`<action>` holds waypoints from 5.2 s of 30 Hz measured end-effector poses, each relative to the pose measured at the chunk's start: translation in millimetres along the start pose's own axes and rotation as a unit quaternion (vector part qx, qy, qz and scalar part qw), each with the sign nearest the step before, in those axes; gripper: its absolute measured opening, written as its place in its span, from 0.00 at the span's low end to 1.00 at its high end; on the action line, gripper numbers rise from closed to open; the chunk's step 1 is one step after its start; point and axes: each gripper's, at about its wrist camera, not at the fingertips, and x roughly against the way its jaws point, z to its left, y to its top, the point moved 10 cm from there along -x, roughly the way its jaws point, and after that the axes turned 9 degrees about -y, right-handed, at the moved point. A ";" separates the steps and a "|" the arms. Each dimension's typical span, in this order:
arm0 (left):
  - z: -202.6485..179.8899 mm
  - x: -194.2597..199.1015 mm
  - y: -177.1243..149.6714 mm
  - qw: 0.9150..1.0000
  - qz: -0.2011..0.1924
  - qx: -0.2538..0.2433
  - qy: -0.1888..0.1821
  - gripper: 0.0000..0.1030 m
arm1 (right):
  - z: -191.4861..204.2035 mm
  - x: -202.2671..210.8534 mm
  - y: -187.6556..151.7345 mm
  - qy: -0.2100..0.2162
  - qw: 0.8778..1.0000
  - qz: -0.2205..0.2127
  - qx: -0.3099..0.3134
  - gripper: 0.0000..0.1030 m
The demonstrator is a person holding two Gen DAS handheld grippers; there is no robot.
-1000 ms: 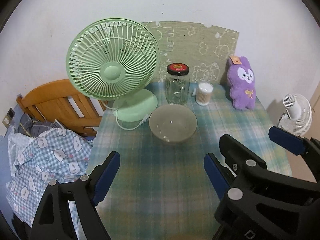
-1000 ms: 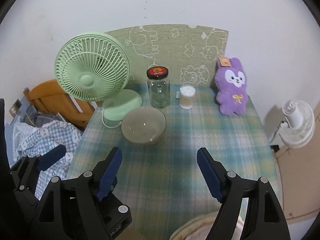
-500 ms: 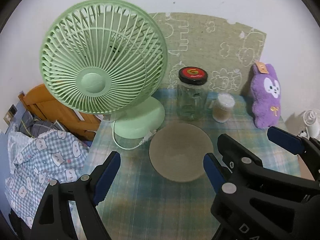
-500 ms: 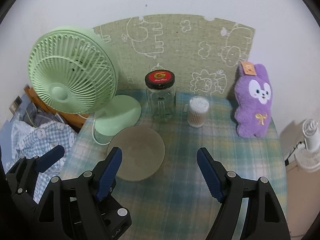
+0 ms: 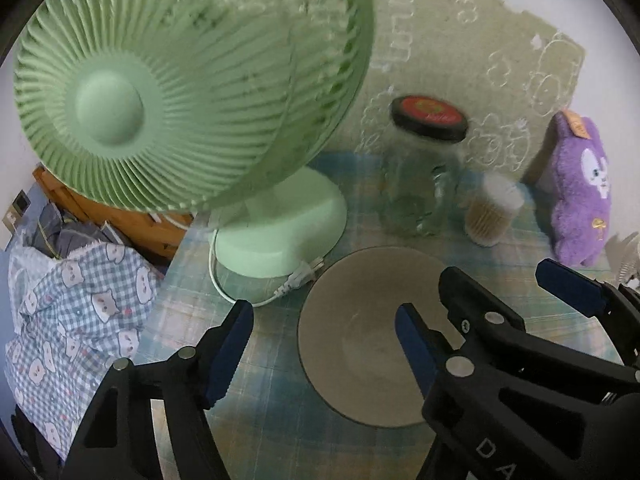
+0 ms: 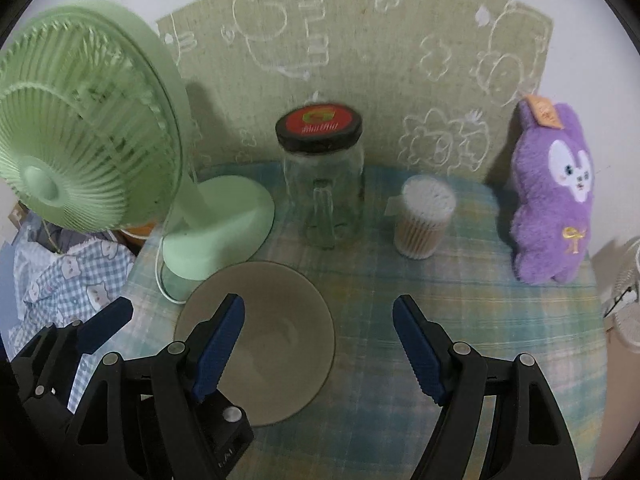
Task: Organize plates and bowls
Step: 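Move both grippers to the beige bowl beside the green fan, then close both grippers side by side on the bowl rim and lift, then carry the beige bowl with both grippers toward the plate stack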
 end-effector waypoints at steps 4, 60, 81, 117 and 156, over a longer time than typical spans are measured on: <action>8.6 -19.5 -6.7 1.000 0.016 0.000 0.006 0.66 | 6.5 -19.4 -6.7 -0.002 1.000 0.015 0.005 0.76; -14.2 76.4 -28.2 0.997 0.007 -0.062 -0.051 0.16 | -17.0 89.9 -48.7 -0.074 0.995 0.027 -0.068 0.18; 0.8 175.3 -103.7 0.990 0.001 -0.105 -0.091 0.18 | 9.9 208.3 -136.2 -0.121 0.986 0.007 -0.114 0.18; 14.2 161.7 -240.2 0.980 0.102 -0.132 -0.111 0.18 | 25.9 199.2 -284.4 -0.142 0.974 0.107 -0.142 0.18; 22.7 140.6 -233.9 0.984 0.098 -0.082 -0.124 0.66 | 14.3 164.8 -279.4 -0.087 0.975 0.136 -0.153 0.71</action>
